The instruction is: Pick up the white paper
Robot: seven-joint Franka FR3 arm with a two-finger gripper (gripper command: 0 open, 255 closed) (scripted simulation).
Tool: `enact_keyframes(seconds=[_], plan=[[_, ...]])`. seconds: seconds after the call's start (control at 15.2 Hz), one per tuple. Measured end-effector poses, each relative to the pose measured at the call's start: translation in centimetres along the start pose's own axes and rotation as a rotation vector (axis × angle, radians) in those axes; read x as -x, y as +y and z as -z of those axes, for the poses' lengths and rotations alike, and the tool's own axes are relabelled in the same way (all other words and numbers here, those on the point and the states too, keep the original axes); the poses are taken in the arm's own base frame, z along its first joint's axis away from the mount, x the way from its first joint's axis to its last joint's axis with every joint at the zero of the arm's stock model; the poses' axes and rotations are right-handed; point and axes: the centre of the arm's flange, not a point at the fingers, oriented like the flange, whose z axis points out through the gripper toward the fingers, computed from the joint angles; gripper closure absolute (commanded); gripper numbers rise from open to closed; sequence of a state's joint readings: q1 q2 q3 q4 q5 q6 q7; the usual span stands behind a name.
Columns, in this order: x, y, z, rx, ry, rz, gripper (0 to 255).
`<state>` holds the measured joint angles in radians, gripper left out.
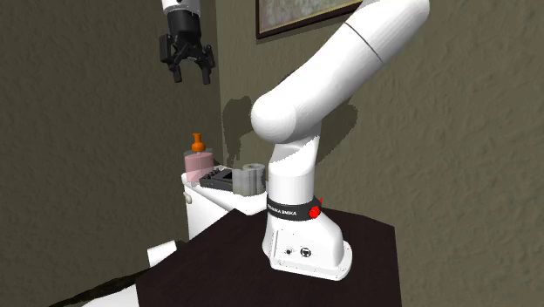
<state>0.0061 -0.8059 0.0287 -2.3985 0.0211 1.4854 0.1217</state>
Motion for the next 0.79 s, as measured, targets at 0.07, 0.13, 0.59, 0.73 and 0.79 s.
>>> enact_keyframes(seconds=[0.07, 0.13, 0.59, 0.73, 0.79], plan=[[0.0, 0.0, 0.0, 0.0, 0.0, 0.0, 0], [0.0, 0.4, -0.4, -0.001, 0.004, -0.002, 0], [0.1, 6.4, -7.0, -0.009, 0.062, -0.028, 0], [0.3, 8.0, -8.7, -0.011, 0.08, -0.035, 0], [0.2, 9.1, -9.7, -0.013, 0.088, -0.039, 0]])
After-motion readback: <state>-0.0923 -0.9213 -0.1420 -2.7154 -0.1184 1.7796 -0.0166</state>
